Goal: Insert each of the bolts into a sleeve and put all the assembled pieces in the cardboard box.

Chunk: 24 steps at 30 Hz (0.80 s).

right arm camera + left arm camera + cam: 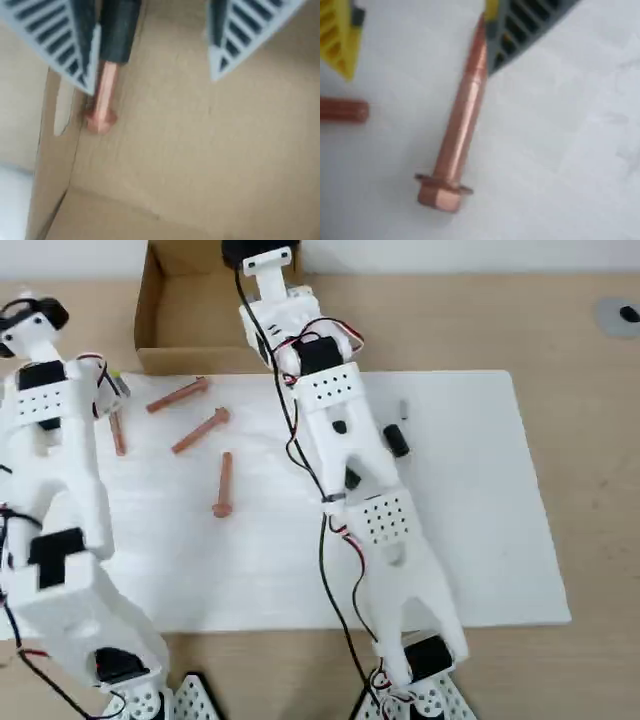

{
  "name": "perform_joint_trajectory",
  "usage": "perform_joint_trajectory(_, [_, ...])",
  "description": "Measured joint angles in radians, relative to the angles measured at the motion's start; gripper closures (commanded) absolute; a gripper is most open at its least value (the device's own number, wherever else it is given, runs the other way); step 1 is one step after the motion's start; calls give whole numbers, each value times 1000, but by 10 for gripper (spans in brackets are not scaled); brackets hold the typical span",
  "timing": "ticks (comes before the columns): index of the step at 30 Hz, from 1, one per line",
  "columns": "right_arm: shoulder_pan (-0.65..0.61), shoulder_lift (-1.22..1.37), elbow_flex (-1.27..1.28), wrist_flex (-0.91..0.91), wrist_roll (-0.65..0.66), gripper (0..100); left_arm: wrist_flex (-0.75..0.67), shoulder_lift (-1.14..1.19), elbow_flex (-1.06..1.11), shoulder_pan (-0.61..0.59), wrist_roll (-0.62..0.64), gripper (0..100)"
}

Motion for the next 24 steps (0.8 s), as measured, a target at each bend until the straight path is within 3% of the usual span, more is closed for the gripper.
perform_joint_trajectory(13, [0, 0, -158, 201, 0, 815, 244, 457, -532, 0, -2, 818])
perform_joint_trajectory(24, [20, 0, -175, 216, 0, 816, 408, 753, -964, 0, -37, 819])
